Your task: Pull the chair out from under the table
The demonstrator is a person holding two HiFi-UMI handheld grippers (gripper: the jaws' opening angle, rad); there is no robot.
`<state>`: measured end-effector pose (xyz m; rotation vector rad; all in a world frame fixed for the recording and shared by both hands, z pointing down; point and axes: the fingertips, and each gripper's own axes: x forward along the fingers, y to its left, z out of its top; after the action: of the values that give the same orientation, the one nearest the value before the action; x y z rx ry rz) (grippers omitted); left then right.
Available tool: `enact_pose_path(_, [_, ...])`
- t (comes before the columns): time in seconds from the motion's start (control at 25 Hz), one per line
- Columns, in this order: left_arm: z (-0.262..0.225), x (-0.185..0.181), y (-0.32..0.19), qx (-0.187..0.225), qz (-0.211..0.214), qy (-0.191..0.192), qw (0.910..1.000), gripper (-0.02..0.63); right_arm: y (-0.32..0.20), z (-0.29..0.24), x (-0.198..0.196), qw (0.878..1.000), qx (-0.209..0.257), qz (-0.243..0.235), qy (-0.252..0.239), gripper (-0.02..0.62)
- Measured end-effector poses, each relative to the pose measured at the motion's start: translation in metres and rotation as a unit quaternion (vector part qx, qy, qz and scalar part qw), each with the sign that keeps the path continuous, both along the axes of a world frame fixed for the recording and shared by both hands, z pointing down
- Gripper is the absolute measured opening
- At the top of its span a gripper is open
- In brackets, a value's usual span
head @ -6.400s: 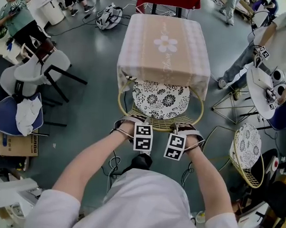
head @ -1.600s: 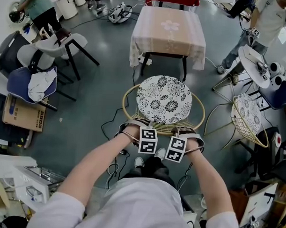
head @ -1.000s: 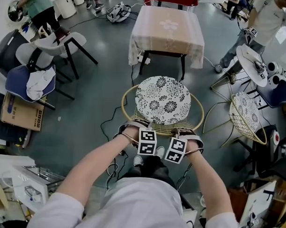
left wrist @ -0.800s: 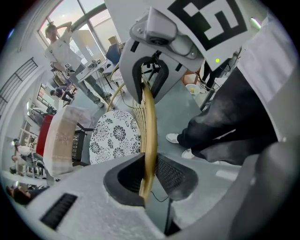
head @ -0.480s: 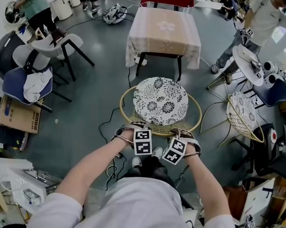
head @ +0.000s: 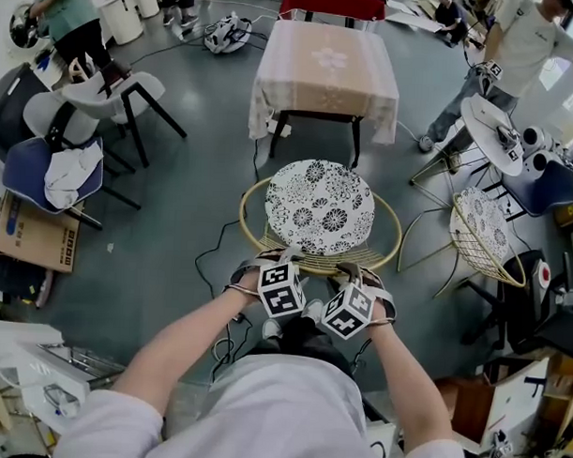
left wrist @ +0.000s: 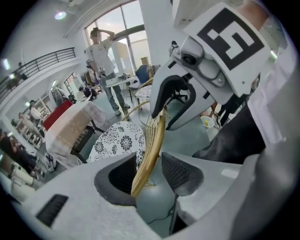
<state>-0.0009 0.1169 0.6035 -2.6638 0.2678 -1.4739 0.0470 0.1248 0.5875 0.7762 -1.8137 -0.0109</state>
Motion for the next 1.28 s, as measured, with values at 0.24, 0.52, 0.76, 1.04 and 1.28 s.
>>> enact_pose_path(0.24, [-0.031,0.006,0.000,-0.057,-0.100,0.111,0.9871,0.161,-0.006,-0.022,-0.005,0.993,0.019,0.080,-0.083,0.106])
enact_pose_path(0.52, [-0.079,0.004,-0.007,-0.100,-0.194,0.227,0.9493,0.160,-0.015,-0.056,-0.003,0.970,0.039,0.168,-0.173,0.076])
enact_pose_path(0.76, [-0.113,0.006,-0.011,-0.133,-0.261,0.307,0.9054,0.086,-0.015,-0.086,-0.004,0.937,0.061,0.231,-0.256,0.038])
enact_pose_path(1.04, [-0.136,0.005,-0.007,-0.127,-0.290,0.342,0.8846,0.034,-0.013,-0.112,-0.018,0.915,0.072,0.253,-0.307,0.022])
enact_pose_path(1.28, [-0.146,0.005,-0.011,-0.110,-0.300,0.346,0.8822,0.008,-0.012,-0.128,-0.020,0.903,0.091,0.260,-0.330,0.003])
